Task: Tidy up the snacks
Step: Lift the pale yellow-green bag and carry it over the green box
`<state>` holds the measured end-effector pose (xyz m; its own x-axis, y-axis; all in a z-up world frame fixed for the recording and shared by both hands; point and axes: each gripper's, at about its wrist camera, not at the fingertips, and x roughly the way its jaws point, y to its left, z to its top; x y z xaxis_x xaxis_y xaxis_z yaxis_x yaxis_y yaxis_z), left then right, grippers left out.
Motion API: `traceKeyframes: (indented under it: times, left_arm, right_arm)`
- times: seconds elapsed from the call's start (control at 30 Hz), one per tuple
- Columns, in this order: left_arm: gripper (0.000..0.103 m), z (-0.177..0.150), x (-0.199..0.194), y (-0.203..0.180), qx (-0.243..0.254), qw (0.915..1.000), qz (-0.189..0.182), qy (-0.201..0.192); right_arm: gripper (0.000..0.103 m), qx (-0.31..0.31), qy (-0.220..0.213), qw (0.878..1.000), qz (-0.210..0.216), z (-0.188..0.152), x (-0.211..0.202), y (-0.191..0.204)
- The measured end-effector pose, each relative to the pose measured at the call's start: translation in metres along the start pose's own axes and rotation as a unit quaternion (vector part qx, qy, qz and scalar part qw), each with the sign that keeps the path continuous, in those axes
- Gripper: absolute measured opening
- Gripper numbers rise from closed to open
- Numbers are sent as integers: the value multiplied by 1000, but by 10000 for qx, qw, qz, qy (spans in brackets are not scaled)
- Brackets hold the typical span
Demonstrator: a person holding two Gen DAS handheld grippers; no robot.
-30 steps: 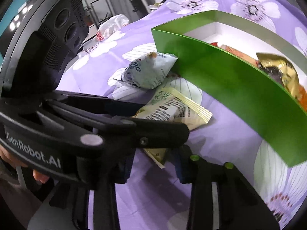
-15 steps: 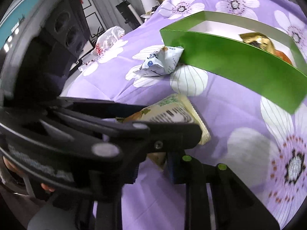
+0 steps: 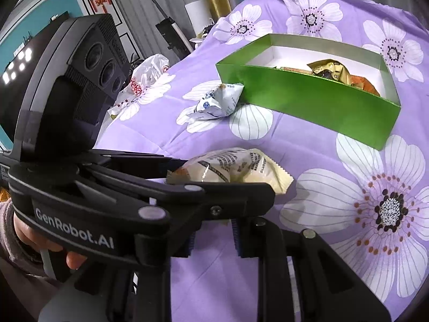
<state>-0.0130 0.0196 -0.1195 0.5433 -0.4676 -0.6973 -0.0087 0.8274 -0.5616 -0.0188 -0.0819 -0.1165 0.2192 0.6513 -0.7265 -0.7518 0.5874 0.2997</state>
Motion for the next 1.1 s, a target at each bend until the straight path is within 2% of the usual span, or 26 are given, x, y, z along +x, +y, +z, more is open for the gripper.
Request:
traceKeyframes:
  times: [0.17, 0.43, 0.73, 1.1]
  left_arm:
    - [56, 2, -2, 4, -66, 10000, -39, -9]
    - [53, 11, -13, -5, 137, 9997, -43, -215]
    - [52, 31, -21, -19, 396, 9984, -6, -411]
    - [52, 63, -21, -33, 694, 9965, 54, -470]
  right_arm:
    - [23, 1, -57, 10000, -26, 0, -2, 1]
    - [23, -62, -303, 9995, -50, 11, -14, 1]
    - [23, -157, -599, 9980, -133, 29, -26, -2]
    - [23, -191, -934, 9952, -232, 55, -38, -16]
